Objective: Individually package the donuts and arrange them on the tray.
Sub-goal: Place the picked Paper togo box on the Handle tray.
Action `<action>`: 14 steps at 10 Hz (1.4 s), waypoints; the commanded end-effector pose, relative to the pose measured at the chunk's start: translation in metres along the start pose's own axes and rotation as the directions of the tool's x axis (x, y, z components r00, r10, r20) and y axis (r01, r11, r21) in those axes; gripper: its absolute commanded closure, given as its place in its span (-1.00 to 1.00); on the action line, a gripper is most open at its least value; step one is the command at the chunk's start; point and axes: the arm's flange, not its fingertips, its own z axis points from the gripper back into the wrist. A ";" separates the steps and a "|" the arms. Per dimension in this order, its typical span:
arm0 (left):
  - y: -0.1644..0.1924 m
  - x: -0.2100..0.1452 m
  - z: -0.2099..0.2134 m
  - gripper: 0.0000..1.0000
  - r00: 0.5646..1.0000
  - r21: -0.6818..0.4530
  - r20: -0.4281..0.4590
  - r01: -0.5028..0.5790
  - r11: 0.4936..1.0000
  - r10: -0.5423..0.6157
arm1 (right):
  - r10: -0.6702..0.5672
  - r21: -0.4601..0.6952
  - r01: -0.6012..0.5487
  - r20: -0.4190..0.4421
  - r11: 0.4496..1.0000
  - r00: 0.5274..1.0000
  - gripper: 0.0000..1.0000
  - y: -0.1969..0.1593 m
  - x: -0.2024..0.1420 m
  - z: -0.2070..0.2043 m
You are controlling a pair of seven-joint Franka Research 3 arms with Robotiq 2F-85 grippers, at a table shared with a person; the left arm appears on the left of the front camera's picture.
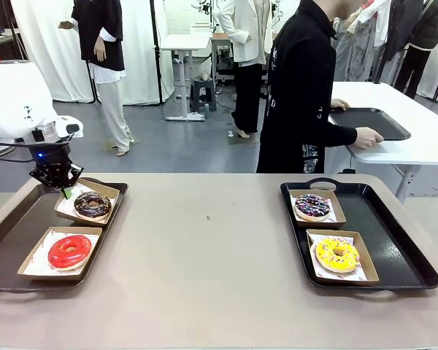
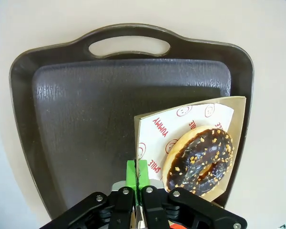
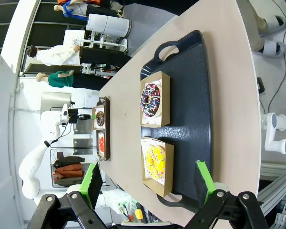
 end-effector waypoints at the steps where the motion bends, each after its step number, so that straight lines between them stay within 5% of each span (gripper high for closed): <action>1: -0.002 0.003 0.001 0.97 1.000 0.021 0.007 -0.001 1.000 0.001 | -0.003 0.006 0.003 0.006 1.000 1.000 -1.00 0.000 0.002 -0.001; 3: -0.004 0.002 -0.002 0.97 1.000 0.032 0.006 0.011 0.999 -0.011 | -0.003 0.006 0.003 0.006 1.000 1.000 -1.00 0.000 0.002 -0.001; 4: -0.004 0.003 -0.003 0.82 1.000 0.035 0.003 0.016 0.999 -0.016 | -0.003 0.006 0.003 0.006 1.000 1.000 -1.00 0.000 0.002 -0.001; 11: -0.002 -0.012 0.028 -0.62 0.999 -0.020 0.043 0.020 1.000 -0.019 | -0.003 0.006 0.003 0.006 1.000 1.000 -1.00 0.000 0.002 -0.001; 13: 0.003 -0.033 0.067 -1.00 0.997 -0.194 0.065 0.045 0.980 -0.033 | -0.003 0.006 0.003 0.006 1.000 1.000 -1.00 0.000 0.002 -0.001; 14: 0.011 -0.050 0.093 -1.00 0.996 -0.321 0.083 0.060 0.945 -0.034 | -0.003 0.006 0.003 0.006 1.000 1.000 -1.00 0.000 0.002 -0.001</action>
